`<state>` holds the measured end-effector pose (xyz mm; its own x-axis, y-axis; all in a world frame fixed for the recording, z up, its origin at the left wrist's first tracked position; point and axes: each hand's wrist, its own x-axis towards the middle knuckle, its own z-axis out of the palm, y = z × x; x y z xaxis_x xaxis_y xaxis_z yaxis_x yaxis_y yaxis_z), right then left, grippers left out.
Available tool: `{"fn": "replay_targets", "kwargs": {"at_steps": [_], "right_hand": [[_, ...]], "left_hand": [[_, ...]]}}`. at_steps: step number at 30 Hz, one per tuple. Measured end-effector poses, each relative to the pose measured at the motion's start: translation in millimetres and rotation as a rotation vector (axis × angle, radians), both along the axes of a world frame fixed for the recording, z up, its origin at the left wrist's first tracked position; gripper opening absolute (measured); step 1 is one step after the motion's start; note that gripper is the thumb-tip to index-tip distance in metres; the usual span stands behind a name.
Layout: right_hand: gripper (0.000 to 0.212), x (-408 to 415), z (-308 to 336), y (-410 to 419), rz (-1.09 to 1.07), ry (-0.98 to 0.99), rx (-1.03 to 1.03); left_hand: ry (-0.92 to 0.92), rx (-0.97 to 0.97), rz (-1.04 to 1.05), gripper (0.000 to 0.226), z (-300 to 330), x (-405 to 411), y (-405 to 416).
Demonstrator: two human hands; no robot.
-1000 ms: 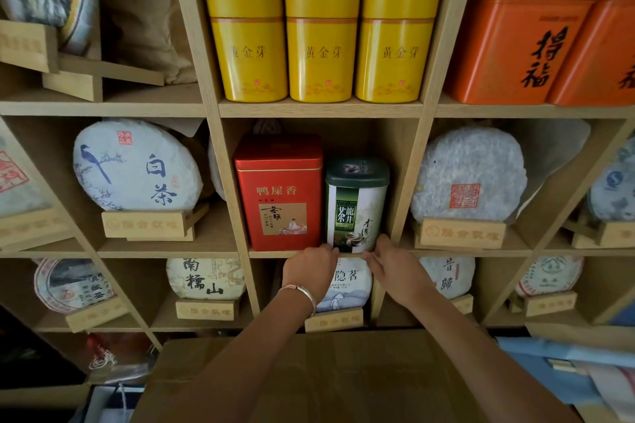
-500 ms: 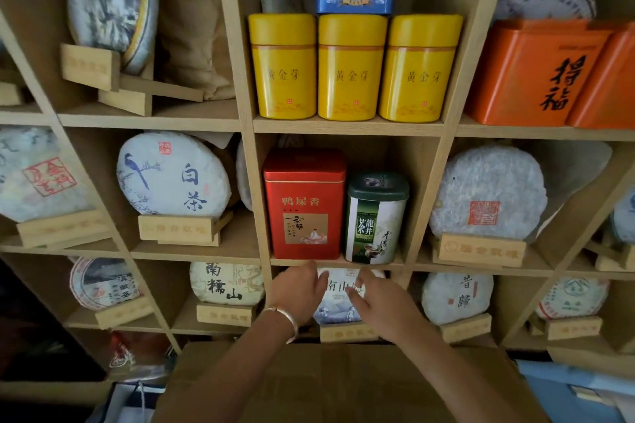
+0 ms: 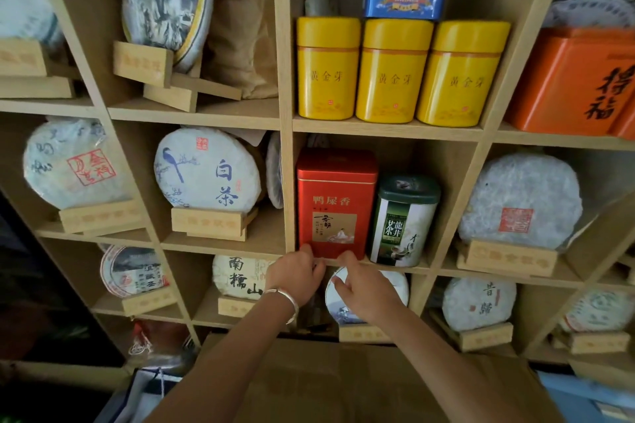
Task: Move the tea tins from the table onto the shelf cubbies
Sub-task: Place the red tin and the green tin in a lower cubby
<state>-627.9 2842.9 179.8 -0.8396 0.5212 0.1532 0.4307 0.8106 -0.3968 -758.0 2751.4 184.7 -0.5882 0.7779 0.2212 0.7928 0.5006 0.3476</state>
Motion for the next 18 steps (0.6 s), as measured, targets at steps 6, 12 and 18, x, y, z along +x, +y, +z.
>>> {"fn": "replay_targets", "kwargs": {"at_steps": [6, 12, 18], "right_hand": [[0.03, 0.3, 2.7, 0.8, -0.003, 0.002, -0.009], [0.028, -2.3, 3.9, -2.8, -0.001, -0.011, -0.003], [0.026, -4.7, 5.9, -3.1, -0.001, -0.014, 0.002]], "left_hand": [[0.016, -0.005, -0.005, 0.023, -3.3, -2.9, -2.1], [0.056, -0.001, 0.001, 0.025, -6.3, -5.6, -5.9], [0.058, 0.013, 0.022, 0.028, -5.0, -7.8, -5.2]]}}
